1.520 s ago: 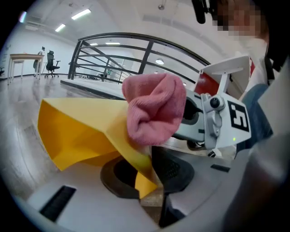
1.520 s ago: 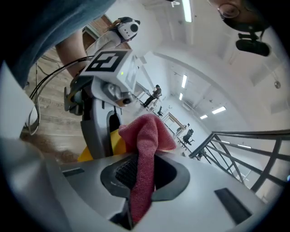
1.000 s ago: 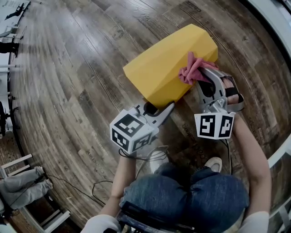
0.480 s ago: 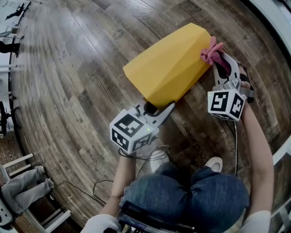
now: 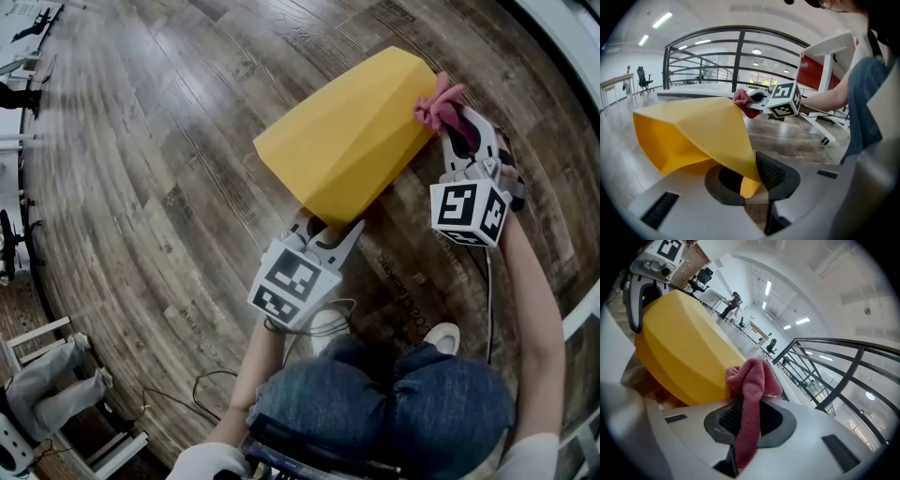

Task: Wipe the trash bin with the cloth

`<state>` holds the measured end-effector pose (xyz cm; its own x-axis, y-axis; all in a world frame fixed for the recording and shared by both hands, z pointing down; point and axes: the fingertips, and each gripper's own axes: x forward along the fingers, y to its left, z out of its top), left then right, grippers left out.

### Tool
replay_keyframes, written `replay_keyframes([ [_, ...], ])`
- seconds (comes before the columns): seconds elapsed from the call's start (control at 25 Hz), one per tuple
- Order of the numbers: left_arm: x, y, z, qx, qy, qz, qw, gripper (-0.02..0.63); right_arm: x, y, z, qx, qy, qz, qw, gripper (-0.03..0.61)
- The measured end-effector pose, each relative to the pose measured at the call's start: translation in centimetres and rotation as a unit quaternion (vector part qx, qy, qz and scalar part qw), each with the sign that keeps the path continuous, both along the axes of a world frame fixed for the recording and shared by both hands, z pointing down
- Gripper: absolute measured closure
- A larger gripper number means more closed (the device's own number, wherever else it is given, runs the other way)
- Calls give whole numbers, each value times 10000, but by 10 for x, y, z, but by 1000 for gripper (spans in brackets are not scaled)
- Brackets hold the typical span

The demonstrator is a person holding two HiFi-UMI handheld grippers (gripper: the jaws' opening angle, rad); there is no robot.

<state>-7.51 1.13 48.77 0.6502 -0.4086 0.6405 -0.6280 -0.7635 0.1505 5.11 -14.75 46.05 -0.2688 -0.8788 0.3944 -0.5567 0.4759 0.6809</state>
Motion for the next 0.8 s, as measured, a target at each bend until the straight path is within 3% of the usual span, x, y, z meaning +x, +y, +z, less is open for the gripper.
replay_keyframes([
  [0.16,4,1,1,34,-80,-20,10000,560,-11,15,-20,57,-380,-167,9991,528],
  [0.32,11,-3,-10,-117,323,6,9994,569,-36,43,-35,-54,-675,-695,9953,528],
  [0.48,15,-16,-28,-265,710,-9,9971,568,-56,70,-50,-410,-1121,-1156,9861,528],
  [0.8,15,-26,-35,-223,764,112,9968,568,-99,114,-49,-914,-1647,-1765,9661,528],
])
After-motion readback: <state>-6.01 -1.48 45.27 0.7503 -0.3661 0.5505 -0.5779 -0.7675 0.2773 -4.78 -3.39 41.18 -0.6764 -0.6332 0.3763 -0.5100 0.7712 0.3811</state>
